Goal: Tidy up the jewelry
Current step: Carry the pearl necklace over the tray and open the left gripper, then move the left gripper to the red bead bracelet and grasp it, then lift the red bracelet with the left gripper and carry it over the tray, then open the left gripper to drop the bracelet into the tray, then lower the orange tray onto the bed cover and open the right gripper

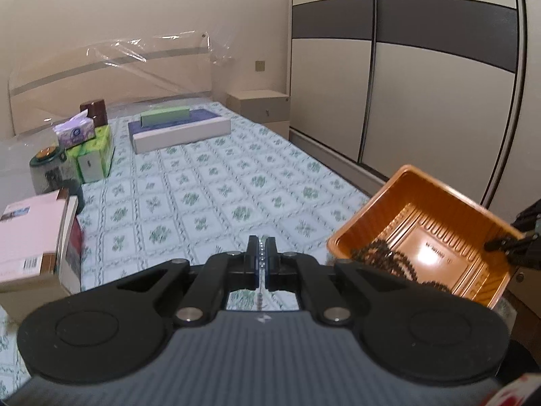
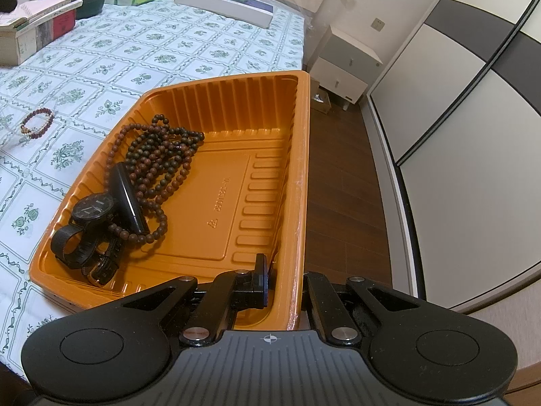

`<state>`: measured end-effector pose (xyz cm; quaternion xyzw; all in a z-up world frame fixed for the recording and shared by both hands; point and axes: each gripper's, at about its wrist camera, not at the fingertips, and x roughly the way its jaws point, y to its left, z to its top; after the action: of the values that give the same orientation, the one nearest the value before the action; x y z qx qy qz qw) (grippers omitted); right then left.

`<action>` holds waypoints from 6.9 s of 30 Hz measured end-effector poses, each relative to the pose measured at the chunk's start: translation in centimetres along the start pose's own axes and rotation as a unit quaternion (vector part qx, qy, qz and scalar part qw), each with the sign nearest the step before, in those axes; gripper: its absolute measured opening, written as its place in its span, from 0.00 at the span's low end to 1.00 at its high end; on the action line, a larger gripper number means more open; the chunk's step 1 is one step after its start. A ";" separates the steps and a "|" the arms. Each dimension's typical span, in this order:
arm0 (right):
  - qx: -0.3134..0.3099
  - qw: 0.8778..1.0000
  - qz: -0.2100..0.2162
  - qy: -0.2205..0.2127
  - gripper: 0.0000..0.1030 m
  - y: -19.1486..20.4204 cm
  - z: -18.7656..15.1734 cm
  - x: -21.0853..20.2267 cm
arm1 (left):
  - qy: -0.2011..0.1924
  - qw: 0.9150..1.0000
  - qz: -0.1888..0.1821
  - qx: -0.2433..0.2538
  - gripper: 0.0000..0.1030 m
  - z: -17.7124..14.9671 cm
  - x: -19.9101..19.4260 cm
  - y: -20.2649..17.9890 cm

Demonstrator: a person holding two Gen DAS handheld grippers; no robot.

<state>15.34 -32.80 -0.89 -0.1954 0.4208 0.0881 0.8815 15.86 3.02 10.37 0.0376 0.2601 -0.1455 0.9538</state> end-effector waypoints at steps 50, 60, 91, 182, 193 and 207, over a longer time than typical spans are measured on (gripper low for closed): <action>0.001 1.000 0.005 0.000 0.03 -0.4 0.3 -0.3 | 0.098 0.970 -0.217 0.057 0.03 5.7 12.4 -18.9; 0.002 1.000 0.005 -0.001 0.03 -0.4 0.2 -0.3 | 0.080 0.979 -0.183 0.048 0.27 5.4 10.9 -14.8; -0.002 1.000 0.001 0.004 0.03 -0.4 0.4 -0.2 | 0.128 0.985 0.034 -0.112 0.36 -11.2 8.8 4.6; 0.275 0.945 0.150 -0.098 0.66 -7.3 -4.4 -0.7 | 0.106 0.990 -0.076 -0.061 0.86 -4.4 8.1 -10.5; 0.299 0.941 0.132 -0.092 0.67 -4.0 -4.6 -6.3 | 0.091 0.984 0.030 -0.152 0.99 -11.1 0.6 -8.6; 0.216 0.963 0.156 -0.028 0.68 6.5 -4.8 -8.5 | 0.163 0.967 0.064 -0.185 0.99 -16.1 -4.3 -10.5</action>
<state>4.53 -28.83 1.21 0.0701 0.4300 0.1369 0.8896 1.41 -3.58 -1.26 -0.0993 0.4310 -0.0253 0.8965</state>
